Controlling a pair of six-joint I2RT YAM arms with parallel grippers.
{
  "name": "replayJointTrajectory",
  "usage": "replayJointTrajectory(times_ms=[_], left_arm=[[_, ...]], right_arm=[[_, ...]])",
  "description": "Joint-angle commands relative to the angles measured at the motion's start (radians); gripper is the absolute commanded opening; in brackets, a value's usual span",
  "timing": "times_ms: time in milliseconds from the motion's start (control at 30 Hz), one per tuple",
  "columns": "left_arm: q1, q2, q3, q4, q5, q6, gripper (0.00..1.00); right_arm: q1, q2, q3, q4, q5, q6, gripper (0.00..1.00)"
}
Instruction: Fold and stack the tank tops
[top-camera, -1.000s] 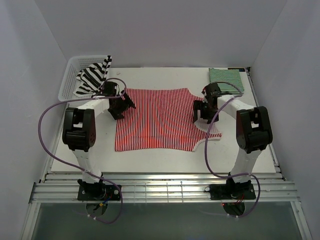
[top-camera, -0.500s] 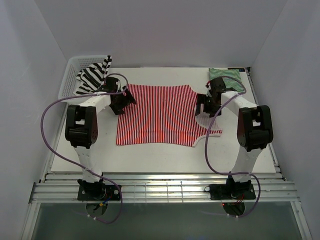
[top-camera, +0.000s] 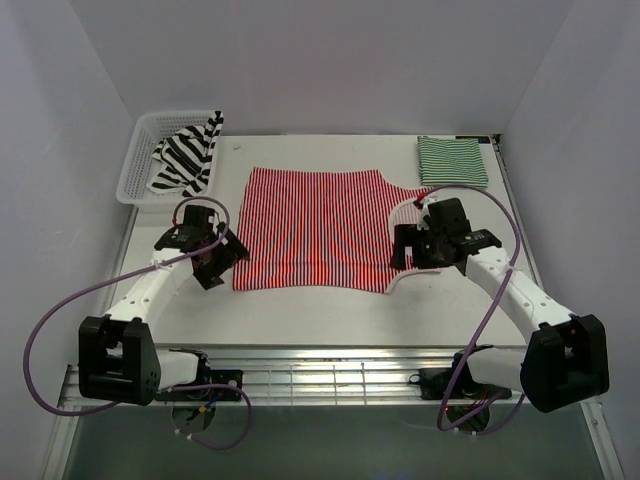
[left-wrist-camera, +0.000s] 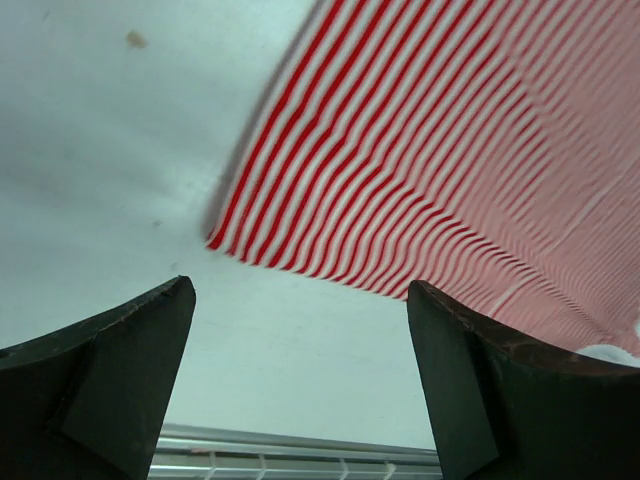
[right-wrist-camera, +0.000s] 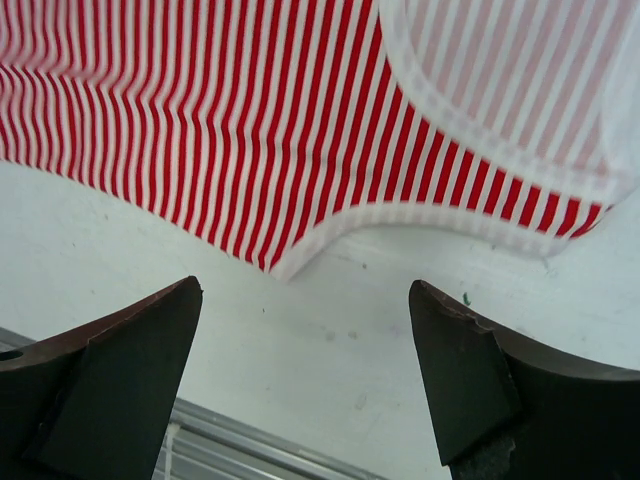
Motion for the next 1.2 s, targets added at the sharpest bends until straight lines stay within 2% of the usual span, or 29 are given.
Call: replayJointTrajectory(times_ms=[0,67,133,267,533,567,767,800,1000,1167], left_arm=[[0.003,-0.047,-0.092,-0.064,-0.054,-0.041,0.98],[0.004,-0.050,-0.109,-0.059,-0.060,-0.058,0.97],[0.004,-0.036,-0.119,-0.059,-0.062,-0.062,0.90],[0.004,0.002,-0.165,-0.024,-0.079,-0.076,0.85],[0.004,0.122,-0.162,0.019,-0.083,-0.084,0.66],[0.004,0.136,-0.159,0.022,-0.080,-0.084,0.60],[0.004,0.173,-0.167,0.042,-0.082,-0.088,0.52],[0.004,0.186,-0.162,0.045,-0.071,-0.087,0.48],[0.004,0.216,-0.152,0.066,-0.051,-0.068,0.43],[0.004,0.242,-0.127,0.076,-0.050,-0.053,0.44]], right_arm=[[0.021,-0.051,-0.064,-0.029,-0.021,0.041,0.90],[0.027,-0.066,-0.101,-0.023,-0.029,0.060,0.90],[0.027,-0.072,-0.121,-0.014,-0.032,0.068,0.90],[0.027,-0.062,-0.129,-0.011,-0.029,0.074,0.90],[0.030,-0.036,-0.120,-0.001,-0.035,0.075,0.90],[0.030,-0.031,-0.120,-0.004,-0.037,0.075,0.90],[0.039,-0.028,-0.123,-0.006,-0.041,0.074,0.90],[0.043,-0.028,-0.124,-0.009,-0.040,0.074,0.90],[0.105,-0.031,-0.130,-0.038,-0.014,0.072,0.90],[0.153,-0.029,-0.138,-0.044,0.002,0.094,0.90]])
